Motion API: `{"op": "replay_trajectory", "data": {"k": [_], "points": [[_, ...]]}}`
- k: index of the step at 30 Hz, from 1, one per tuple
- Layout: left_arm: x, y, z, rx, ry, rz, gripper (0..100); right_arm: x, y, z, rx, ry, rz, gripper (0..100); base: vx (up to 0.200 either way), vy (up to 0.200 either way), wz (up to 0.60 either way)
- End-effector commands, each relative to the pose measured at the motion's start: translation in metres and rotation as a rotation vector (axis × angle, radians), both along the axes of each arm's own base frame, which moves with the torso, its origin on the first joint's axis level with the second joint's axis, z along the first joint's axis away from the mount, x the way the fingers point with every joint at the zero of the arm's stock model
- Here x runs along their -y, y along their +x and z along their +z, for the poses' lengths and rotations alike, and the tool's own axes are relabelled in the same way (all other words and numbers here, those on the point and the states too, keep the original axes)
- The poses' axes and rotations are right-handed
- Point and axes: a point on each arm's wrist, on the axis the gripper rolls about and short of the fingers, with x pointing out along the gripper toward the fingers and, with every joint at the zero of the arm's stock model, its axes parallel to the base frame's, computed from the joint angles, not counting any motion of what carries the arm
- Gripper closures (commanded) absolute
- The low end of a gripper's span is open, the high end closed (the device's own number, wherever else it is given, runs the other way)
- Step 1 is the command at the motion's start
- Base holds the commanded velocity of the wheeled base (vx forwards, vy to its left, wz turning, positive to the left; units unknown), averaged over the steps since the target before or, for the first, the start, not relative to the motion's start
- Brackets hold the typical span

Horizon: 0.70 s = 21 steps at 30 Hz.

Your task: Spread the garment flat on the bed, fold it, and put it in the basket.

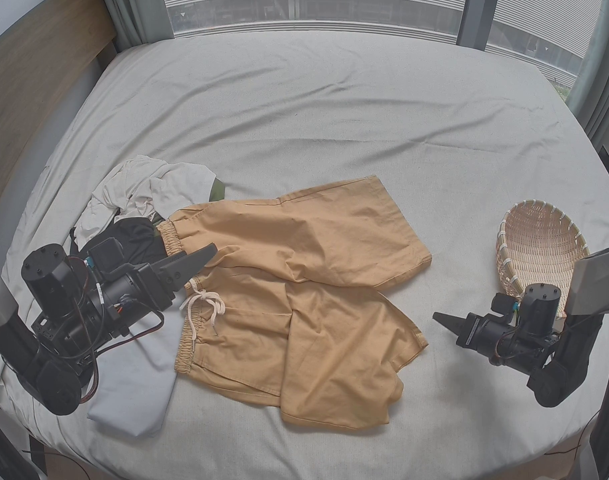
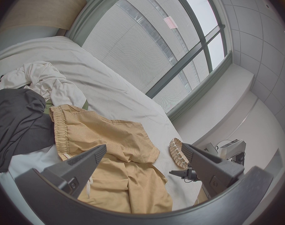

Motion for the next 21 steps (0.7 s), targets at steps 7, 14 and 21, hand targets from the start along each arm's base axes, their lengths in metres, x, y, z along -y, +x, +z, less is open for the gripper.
{"op": "replay_trajectory", "data": {"k": [7, 14, 21], "points": [[-0.002, -0.002, -0.004, -0.020, 0.004, 0.005, 0, -0.025, -0.010, -0.020, -0.076, -0.022, 0.096, 0, 0.000, 0.000, 0.00], [-0.001, -0.003, -0.004, -0.019, 0.004, 0.003, 0, -0.031, -0.007, -0.030, -0.092, -0.028, 0.114, 100, 0.000, 0.000, 0.00], [-0.001, -0.003, -0.005, -0.023, 0.005, 0.001, 0, -0.028, -0.008, -0.018, -0.057, -0.017, 0.102, 100, 0.000, 0.000, 0.00]]}}
